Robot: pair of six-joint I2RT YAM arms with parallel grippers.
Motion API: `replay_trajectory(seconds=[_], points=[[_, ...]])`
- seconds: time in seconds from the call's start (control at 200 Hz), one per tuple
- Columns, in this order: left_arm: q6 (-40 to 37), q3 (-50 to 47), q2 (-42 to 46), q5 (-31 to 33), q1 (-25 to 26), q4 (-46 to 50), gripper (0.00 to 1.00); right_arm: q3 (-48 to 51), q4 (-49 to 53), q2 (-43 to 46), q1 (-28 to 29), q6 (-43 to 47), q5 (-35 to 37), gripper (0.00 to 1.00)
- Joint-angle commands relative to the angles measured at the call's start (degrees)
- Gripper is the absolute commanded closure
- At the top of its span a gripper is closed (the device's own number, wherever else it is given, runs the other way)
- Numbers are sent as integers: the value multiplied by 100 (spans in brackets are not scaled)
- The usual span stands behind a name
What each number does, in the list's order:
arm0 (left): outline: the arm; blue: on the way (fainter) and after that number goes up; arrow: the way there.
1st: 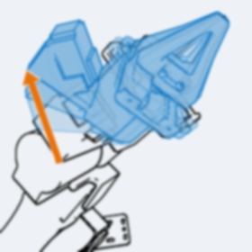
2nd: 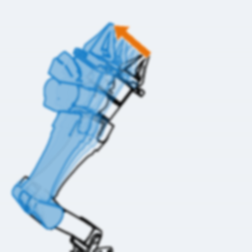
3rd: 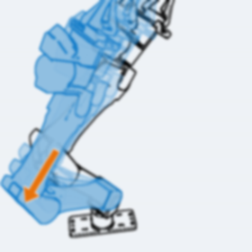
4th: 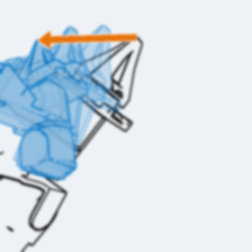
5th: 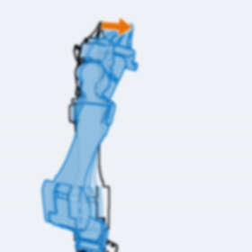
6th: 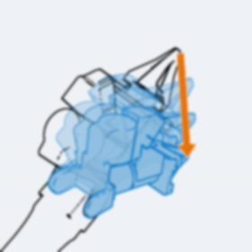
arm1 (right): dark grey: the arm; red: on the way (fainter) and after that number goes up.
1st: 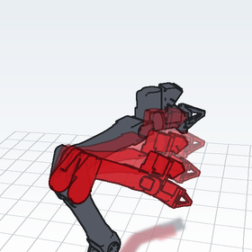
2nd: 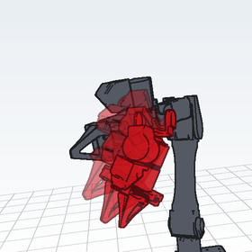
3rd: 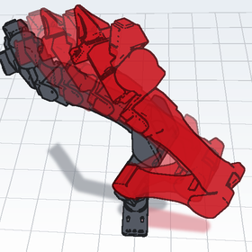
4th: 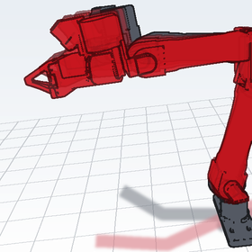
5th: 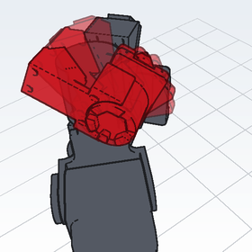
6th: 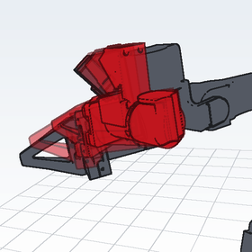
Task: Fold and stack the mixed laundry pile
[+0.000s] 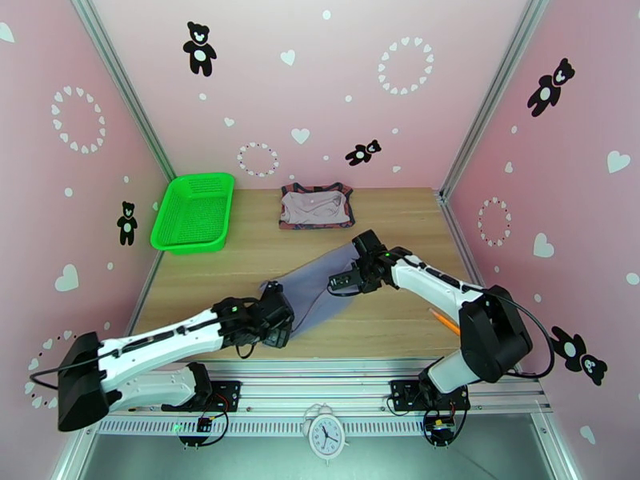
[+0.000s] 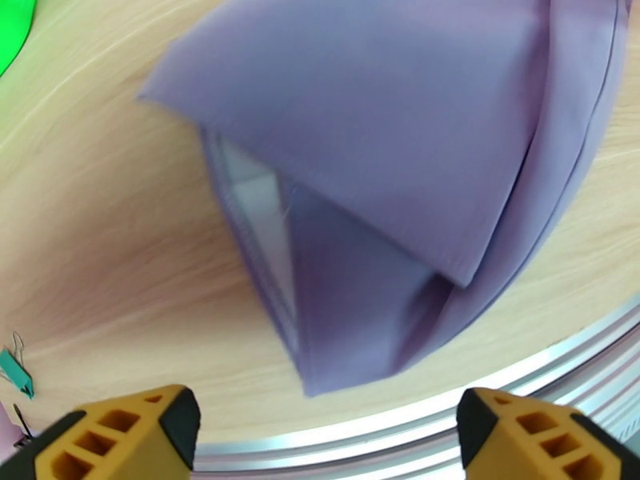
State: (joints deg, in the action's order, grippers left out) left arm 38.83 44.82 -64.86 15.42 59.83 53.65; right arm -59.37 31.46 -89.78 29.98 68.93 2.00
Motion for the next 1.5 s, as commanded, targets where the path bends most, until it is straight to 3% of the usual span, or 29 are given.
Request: replay_trajectory(seconds=[0.0, 0.24, 0.43, 0.481, 0.571, 0.661, 0.881, 1.051, 1.191, 1.492], points=[[212, -87, 89, 66, 27, 50, 5, -368, 45, -247, 0, 13, -50, 43], [257, -53, -285, 58, 25, -104, 1, -870, 438, -810, 25, 230, -24, 42], [208, -26, -487, -23, 25, -168, 2, -982, 588, -1197, 65, 299, 47, 48], [170, -34, -512, -77, 20, -199, 2, -982, 581, -1228, 65, 281, 54, 56], [62, -12, -567, -203, 25, -205, 3, -978, 581, -1176, 65, 221, 96, 83], [-88, 22, -604, -407, 38, -228, 7, -988, 594, -993, 19, 117, 172, 100], [-445, 146, -819, -523, 457, -531, 9, -990, 495, -495, -492, -314, 561, 100], [-826, 544, -1439, -182, 547, -1031, 9, -964, 327, -402, -868, -612, 872, 100], [-1176, 815, -1986, 429, 562, -1404, 10, -945, 324, -357, -952, -694, 737, 100], [-2127, 1075, -2577, 259, 1211, -1646, 20, -980, 371, -346, -974, -740, 635, 100]])
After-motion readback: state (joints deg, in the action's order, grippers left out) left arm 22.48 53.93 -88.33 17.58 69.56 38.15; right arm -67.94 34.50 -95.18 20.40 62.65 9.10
